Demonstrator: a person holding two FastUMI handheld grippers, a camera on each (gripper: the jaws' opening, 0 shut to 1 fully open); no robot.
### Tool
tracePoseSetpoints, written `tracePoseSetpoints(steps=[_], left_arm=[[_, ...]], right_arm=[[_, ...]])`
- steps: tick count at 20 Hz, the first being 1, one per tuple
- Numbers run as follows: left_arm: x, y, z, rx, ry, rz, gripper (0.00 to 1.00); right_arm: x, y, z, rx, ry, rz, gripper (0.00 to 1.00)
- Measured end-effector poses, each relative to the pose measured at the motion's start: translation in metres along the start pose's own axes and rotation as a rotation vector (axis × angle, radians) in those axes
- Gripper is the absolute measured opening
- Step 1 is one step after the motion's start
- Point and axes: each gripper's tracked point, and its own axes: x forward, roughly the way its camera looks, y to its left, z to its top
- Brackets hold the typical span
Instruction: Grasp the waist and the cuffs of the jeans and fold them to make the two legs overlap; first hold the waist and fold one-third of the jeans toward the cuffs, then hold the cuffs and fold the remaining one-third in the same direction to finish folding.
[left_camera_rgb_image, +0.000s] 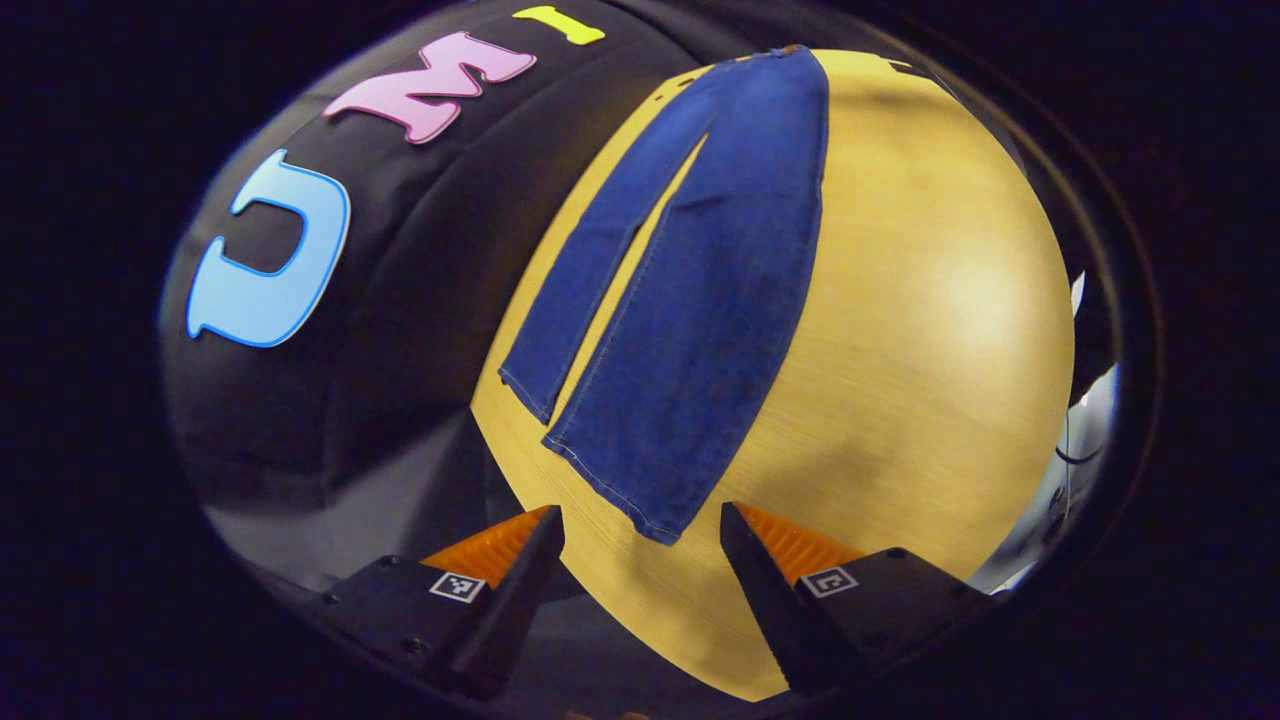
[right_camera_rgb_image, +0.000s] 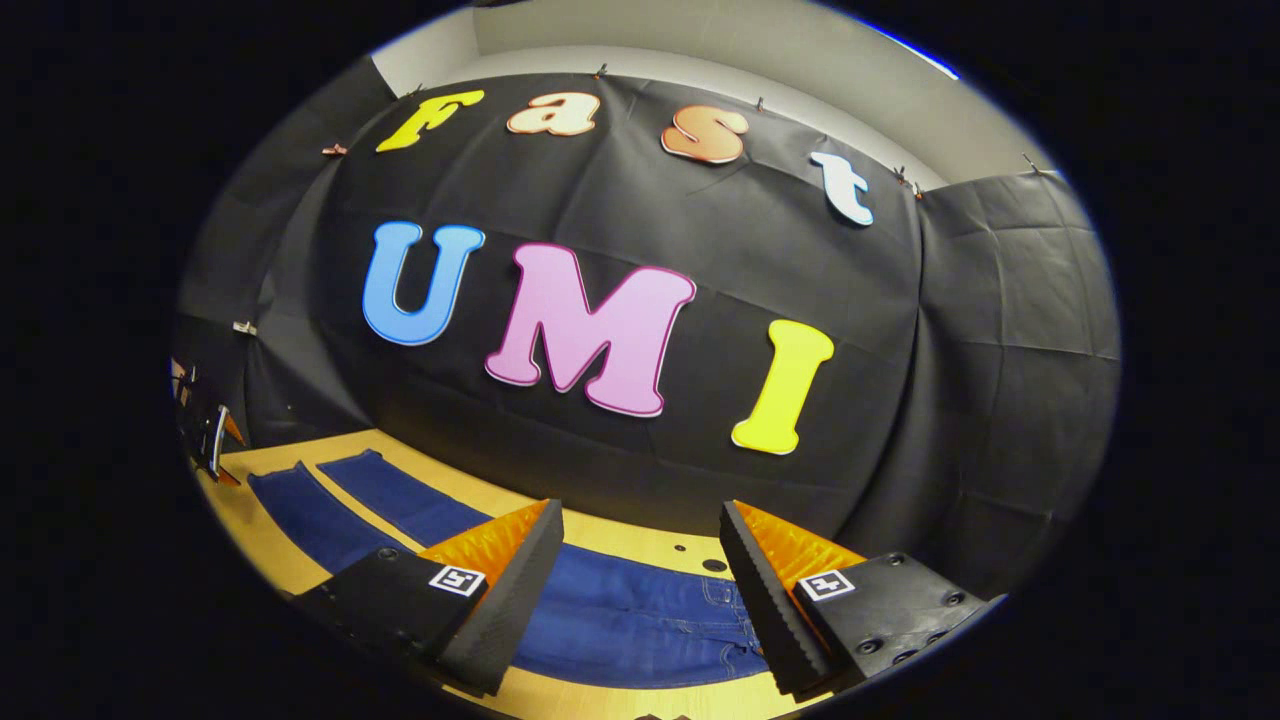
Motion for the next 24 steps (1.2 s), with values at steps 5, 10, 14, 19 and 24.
tracePoseSetpoints(steps=[5,10,14,19,24], left_arm=[[0.048,-0.001,-0.021,0.160,0.066,-0.079,0.98],[0.071,0.010,-0.011,0.257,0.034,-0.117,0.88],[0.092,0.021,-0.002,0.246,0.038,-0.139,0.67],[0.102,0.019,0.001,0.234,0.062,-0.136,0.22],[0.103,0.021,0.001,0.223,0.058,-0.112,0.14]], right_arm=[[0.019,-0.027,-0.041,-0.048,0.046,-0.057,0.98],[0.039,-0.058,-0.084,-0.107,0.111,-0.102,0.98],[0.055,-0.076,-0.113,-0.174,0.143,-0.114,0.98],[0.068,-0.107,-0.139,-0.234,0.183,-0.139,0.98],[0.082,-0.127,-0.159,-0.400,0.209,-0.069,0.98]])
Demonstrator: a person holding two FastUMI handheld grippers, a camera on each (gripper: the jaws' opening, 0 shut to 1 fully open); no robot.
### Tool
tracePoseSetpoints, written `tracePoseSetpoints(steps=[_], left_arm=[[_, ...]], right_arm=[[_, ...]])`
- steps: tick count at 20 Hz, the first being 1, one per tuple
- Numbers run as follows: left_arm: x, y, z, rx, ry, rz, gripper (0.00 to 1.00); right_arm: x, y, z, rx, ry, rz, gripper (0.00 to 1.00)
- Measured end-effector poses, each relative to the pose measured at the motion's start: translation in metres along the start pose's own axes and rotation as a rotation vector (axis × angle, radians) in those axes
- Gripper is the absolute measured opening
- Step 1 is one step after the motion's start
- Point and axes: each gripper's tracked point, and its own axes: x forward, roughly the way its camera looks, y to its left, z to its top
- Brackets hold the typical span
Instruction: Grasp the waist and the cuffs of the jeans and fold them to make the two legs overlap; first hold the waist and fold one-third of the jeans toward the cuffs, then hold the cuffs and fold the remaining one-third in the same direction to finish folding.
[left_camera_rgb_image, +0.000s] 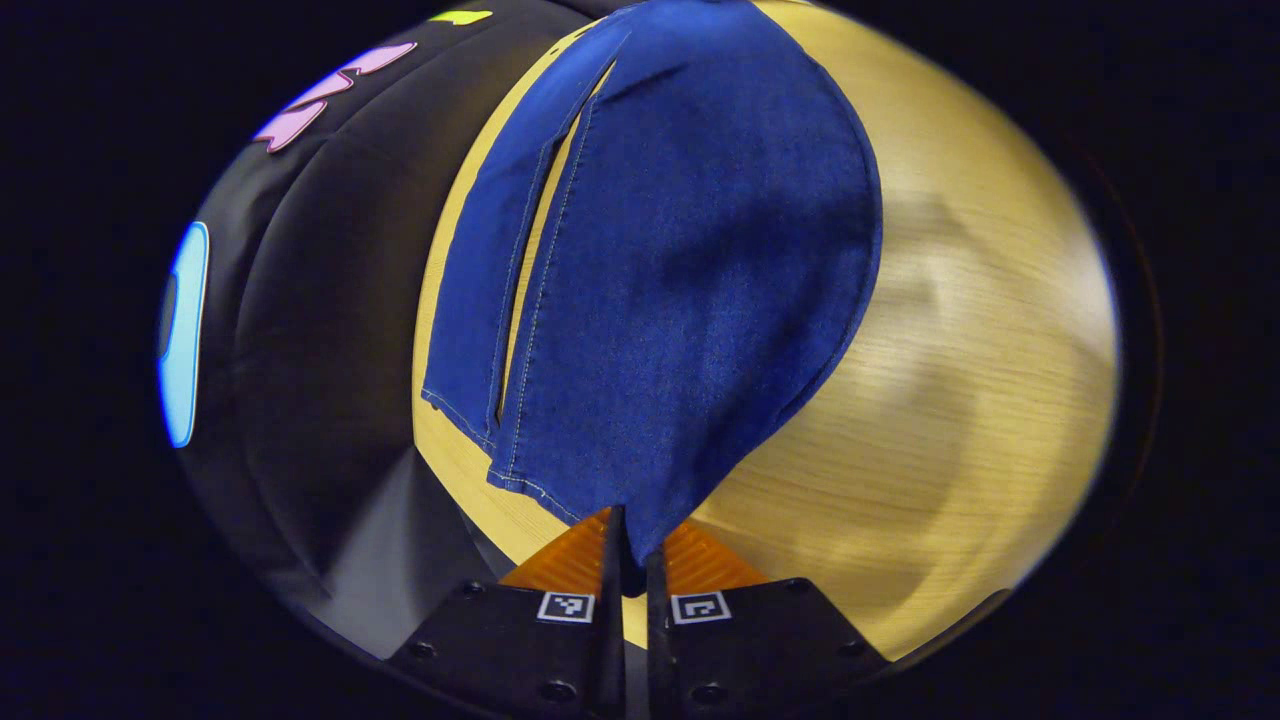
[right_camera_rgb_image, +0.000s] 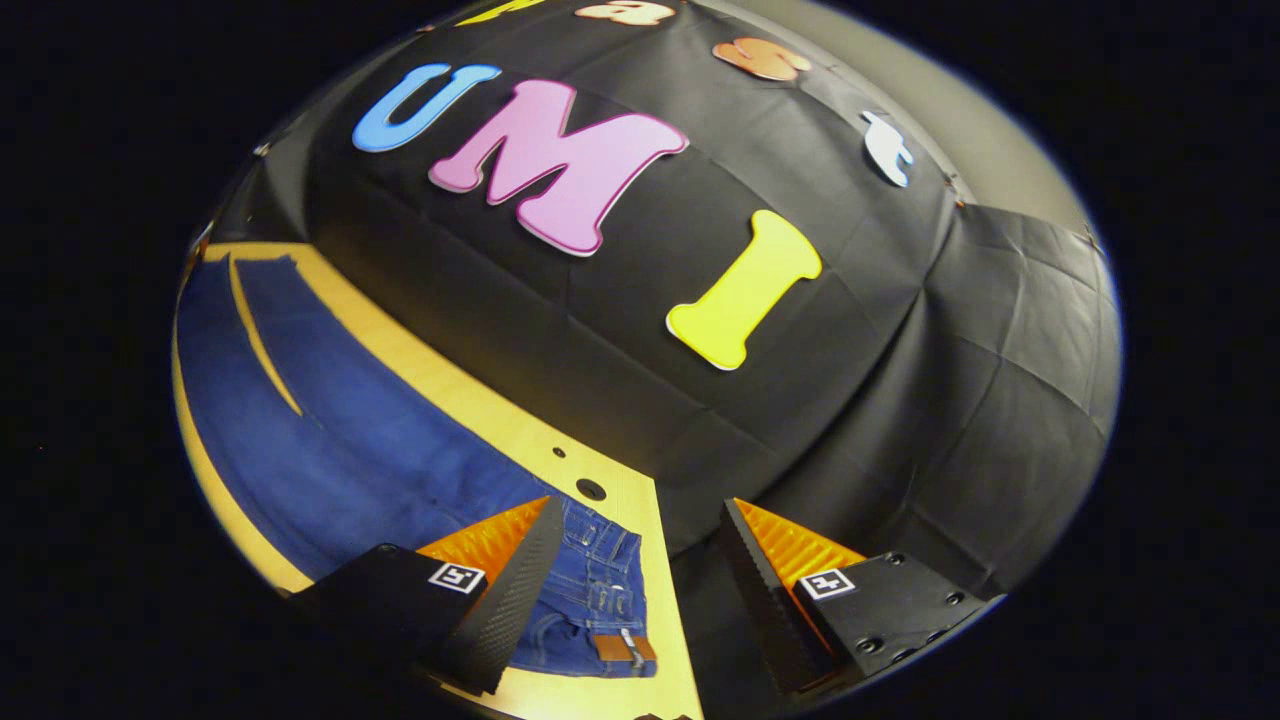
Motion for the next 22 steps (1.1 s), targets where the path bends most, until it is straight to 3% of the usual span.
tracePoseSetpoints(steps=[4,9,14,18,19,22], left_arm=[[-0.001,-0.003,0.001,-0.043,-0.002,-0.025,0.06],[-0.001,-0.002,0.001,-0.038,0.002,-0.030,0.06],[-0.001,-0.002,0.001,-0.032,0.005,-0.018,0.06],[0.000,-0.001,0.001,-0.042,0.009,0.000,0.06],[0.001,-0.001,0.001,-0.047,0.010,0.006,0.10],[0.001,0.000,0.002,-0.069,0.009,0.028,0.06]], right_arm=[[0.007,-0.006,-0.033,-0.274,0.041,0.155,0.97],[0.001,-0.003,-0.119,-0.555,0.229,0.409,0.98],[-0.018,0.005,-0.178,-0.791,0.291,0.572,0.98],[-0.003,0.006,-0.208,-0.888,0.334,0.579,0.98],[0.003,0.007,-0.202,-0.903,0.309,0.567,0.98],[0.017,0.017,-0.196,-0.953,0.260,0.547,0.93]])
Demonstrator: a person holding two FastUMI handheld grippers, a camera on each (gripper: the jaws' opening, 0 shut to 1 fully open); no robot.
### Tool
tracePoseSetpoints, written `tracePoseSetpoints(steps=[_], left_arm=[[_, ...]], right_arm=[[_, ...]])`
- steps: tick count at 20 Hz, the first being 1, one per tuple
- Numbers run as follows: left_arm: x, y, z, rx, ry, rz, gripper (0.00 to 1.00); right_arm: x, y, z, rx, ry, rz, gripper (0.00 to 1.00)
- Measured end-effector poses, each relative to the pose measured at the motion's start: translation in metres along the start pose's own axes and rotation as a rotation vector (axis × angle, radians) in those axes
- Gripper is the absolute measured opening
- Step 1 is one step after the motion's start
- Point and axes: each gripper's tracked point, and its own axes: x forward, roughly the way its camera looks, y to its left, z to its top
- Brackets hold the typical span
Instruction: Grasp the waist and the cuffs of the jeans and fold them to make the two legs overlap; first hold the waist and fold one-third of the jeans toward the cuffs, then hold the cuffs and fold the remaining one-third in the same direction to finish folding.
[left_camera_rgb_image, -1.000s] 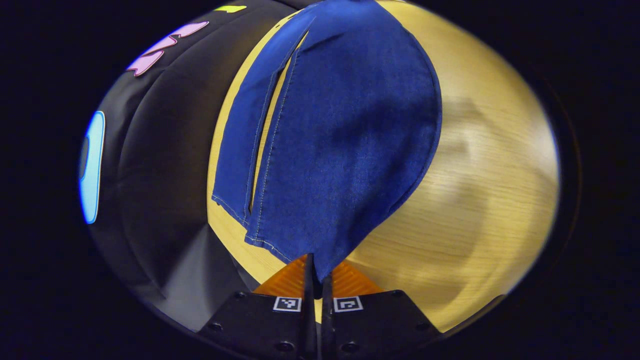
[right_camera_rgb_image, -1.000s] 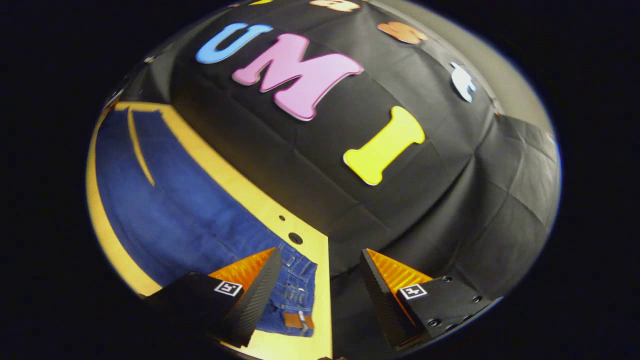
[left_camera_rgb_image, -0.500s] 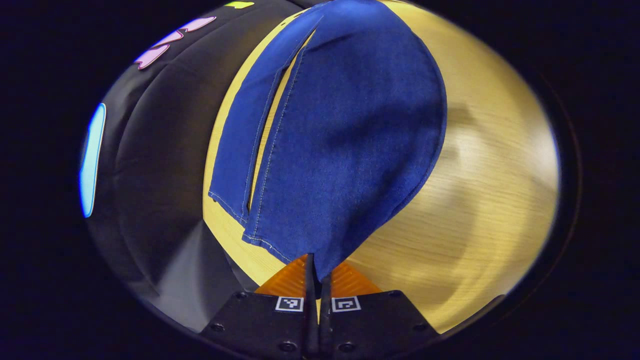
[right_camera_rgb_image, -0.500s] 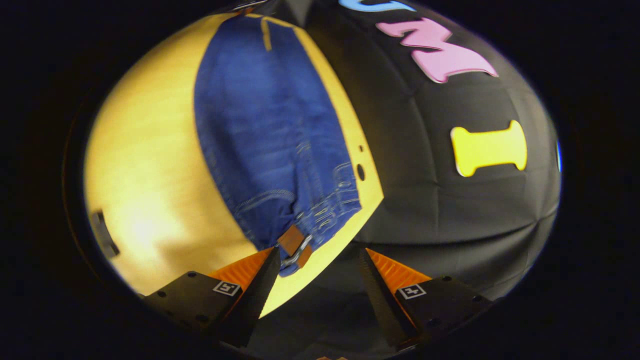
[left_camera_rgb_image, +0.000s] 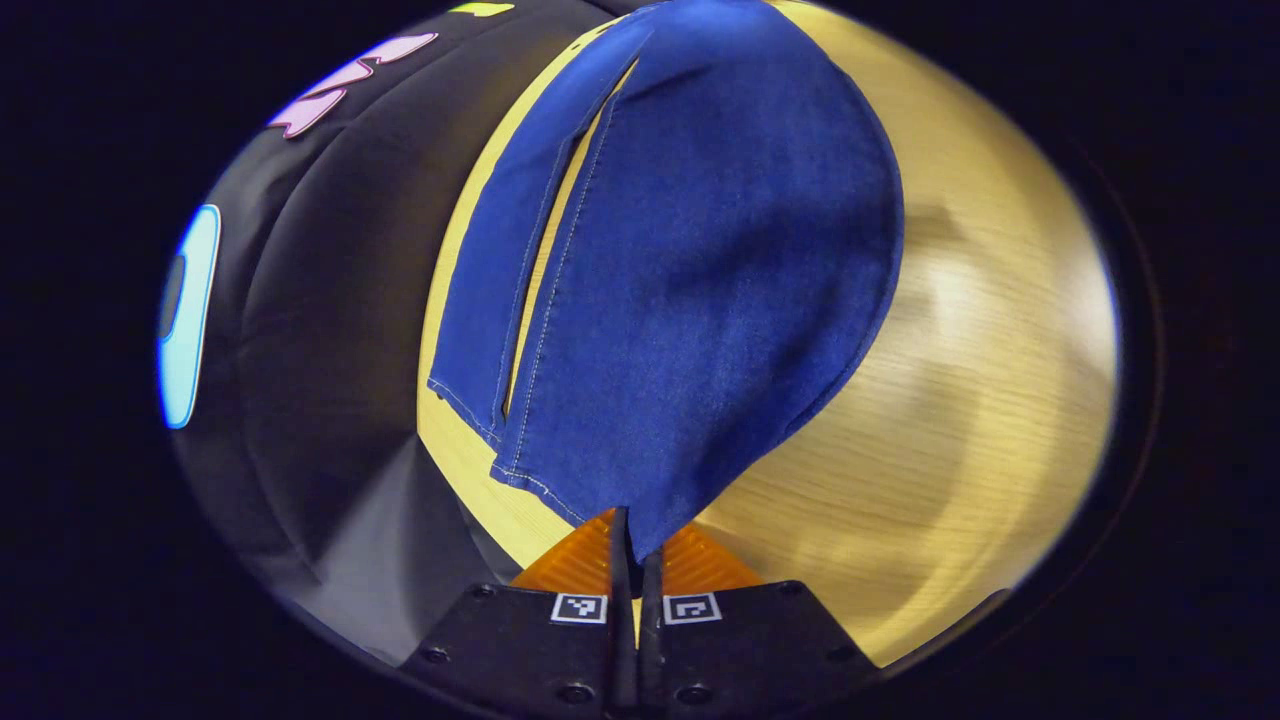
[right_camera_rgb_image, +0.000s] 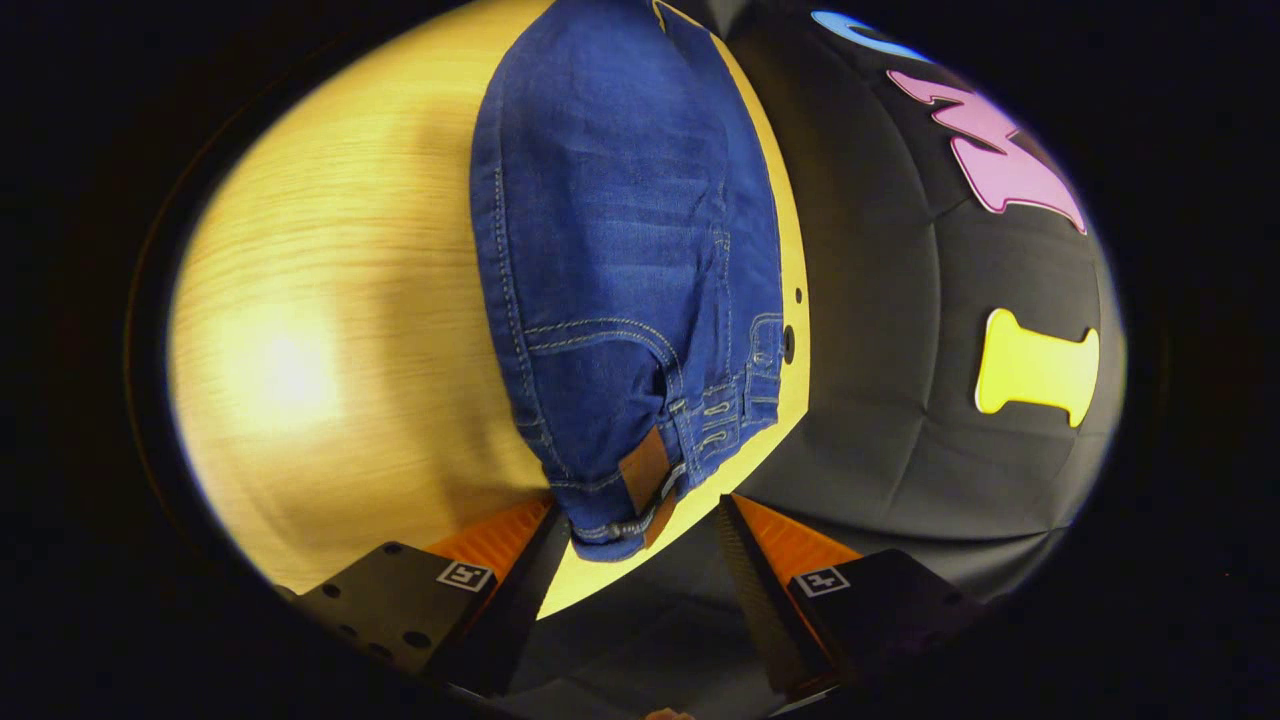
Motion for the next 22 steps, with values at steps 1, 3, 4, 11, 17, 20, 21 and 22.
tracePoseSetpoints(steps=[1,3,4,11,17,20,21,22], left_arm=[[0.000,0.001,-0.001,-0.006,0.001,0.008,0.06],[0.001,0.000,0.000,-0.014,0.002,0.020,0.06],[0.001,0.000,0.000,-0.017,0.003,0.023,0.06],[0.002,0.001,0.001,-0.032,0.013,0.047,0.06],[0.003,0.003,0.000,-0.050,0.021,0.059,0.06],[-0.002,-0.002,0.003,-0.146,0.026,0.028,0.06],[-0.004,-0.004,0.004,-0.151,0.033,0.011,0.06],[-0.002,0.000,0.003,-0.160,0.043,0.008,0.06]], right_arm=[[0.001,-0.002,0.005,-0.029,-0.006,-0.014,0.93],[0.011,-0.006,0.011,-0.080,-0.006,-0.037,0.91],[0.016,-0.010,0.014,-0.094,-0.006,-0.052,0.83],[0.045,-0.011,0.022,-0.067,0.030,-0.065,0.38],[0.041,-0.007,0.022,0.026,-0.009,0.053,0.10],[0.033,0.000,0.023,-0.032,-0.034,0.093,0.07],[0.027,0.005,0.021,-0.042,-0.036,0.103,0.07],[0.021,0.007,0.020,-0.046,-0.037,0.109,0.07]])
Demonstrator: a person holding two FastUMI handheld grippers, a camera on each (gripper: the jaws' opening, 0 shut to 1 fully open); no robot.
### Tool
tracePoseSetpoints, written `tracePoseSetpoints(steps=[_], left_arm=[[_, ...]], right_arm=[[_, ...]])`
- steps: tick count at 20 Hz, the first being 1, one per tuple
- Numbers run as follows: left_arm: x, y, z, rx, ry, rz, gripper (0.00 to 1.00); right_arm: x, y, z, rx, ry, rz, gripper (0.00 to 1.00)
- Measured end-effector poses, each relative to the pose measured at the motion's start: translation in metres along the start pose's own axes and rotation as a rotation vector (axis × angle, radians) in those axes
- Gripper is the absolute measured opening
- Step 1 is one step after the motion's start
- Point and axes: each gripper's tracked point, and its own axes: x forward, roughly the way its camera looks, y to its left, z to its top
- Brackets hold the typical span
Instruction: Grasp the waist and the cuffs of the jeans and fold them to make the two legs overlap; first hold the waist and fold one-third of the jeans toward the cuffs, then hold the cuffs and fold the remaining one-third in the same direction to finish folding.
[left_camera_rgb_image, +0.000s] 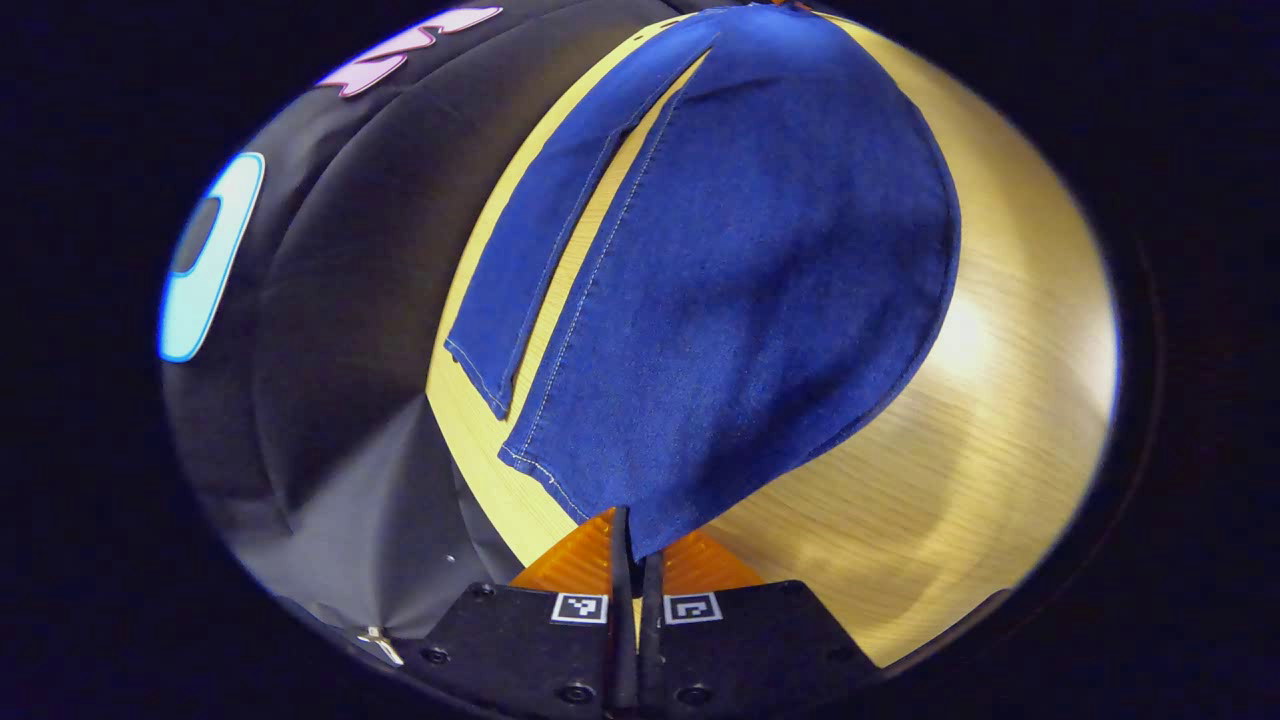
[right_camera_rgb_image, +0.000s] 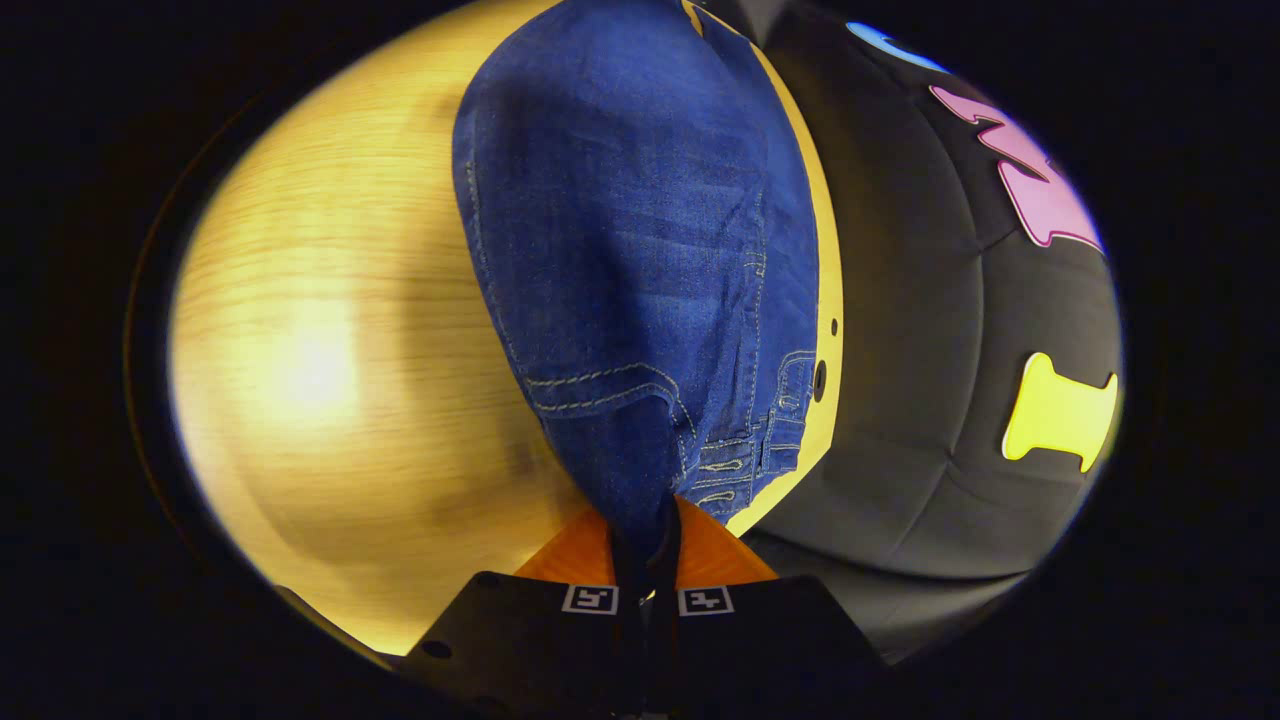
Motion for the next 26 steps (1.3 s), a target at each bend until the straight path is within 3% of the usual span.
tracePoseSetpoints(steps=[3,4,5,7,11,14,19,23,26], left_arm=[[0.000,0.001,0.001,-0.070,0.013,-0.019,0.06],[-0.002,0.000,0.003,-0.127,0.019,-0.057,0.09],[-0.004,0.004,0.004,-0.184,0.036,-0.090,0.06],[-0.007,0.017,0.015,-0.308,0.031,-0.115,0.06],[-0.021,0.059,0.043,-0.555,0.013,-0.114,0.06],[-0.034,0.102,0.071,-0.752,-0.016,-0.127,0.06],[-0.064,0.171,0.097,-0.993,-0.001,-0.161,0.06],[-0.080,0.225,0.107,-1.253,-0.001,-0.251,0.06],[-0.099,0.261,0.110,-1.275,0.033,-0.245,0.08]], right_arm=[[-0.012,-0.010,-0.001,0.035,0.010,-0.005,0.07],[-0.015,-0.017,-0.001,0.046,0.012,-0.006,0.07],[-0.019,-0.024,-0.001,0.053,0.012,-0.004,0.07],[-0.024,-0.043,0.001,0.063,0.010,-0.003,0.07],[-0.028,-0.091,0.009,0.152,0.003,0.004,0.07],[-0.019,-0.125,0.018,0.304,0.005,0.043,0.07],[0.028,-0.177,0.023,0.518,0.048,0.111,0.07],[0.065,-0.181,0.024,0.844,0.132,0.223,0.07],[0.099,-0.184,0.022,0.995,0.167,0.240,0.10]])
